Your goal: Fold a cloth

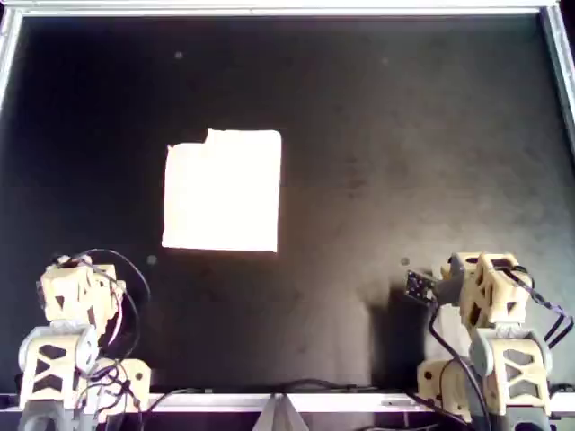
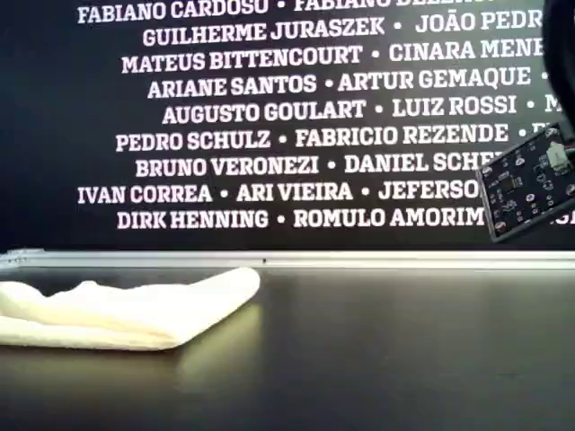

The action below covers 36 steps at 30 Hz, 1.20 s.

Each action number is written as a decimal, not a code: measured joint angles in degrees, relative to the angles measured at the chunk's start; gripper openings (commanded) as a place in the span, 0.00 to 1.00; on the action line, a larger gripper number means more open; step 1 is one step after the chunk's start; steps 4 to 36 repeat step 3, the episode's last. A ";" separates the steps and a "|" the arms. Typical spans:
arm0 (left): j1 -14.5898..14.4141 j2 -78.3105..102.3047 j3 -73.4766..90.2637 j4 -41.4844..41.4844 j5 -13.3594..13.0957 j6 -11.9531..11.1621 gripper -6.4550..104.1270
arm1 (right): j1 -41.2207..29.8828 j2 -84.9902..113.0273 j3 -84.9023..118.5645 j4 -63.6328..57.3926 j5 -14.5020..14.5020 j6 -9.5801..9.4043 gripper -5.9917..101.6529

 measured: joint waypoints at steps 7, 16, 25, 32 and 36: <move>0.00 0.00 0.00 0.00 0.00 0.00 0.07 | 0.00 0.00 0.00 0.00 0.00 0.00 0.06; 0.00 0.00 0.00 0.00 0.00 0.00 0.07 | 0.00 0.00 0.00 0.00 0.00 0.00 0.06; 0.00 0.00 0.00 0.00 0.00 0.00 0.07 | 0.00 0.00 0.00 0.00 0.00 0.00 0.06; 0.00 0.00 0.00 0.00 0.00 0.00 0.07 | 0.00 0.00 0.00 0.00 0.00 0.00 0.06; 0.00 0.00 0.00 0.00 0.00 0.00 0.07 | 0.00 0.00 0.00 0.00 0.00 0.00 0.06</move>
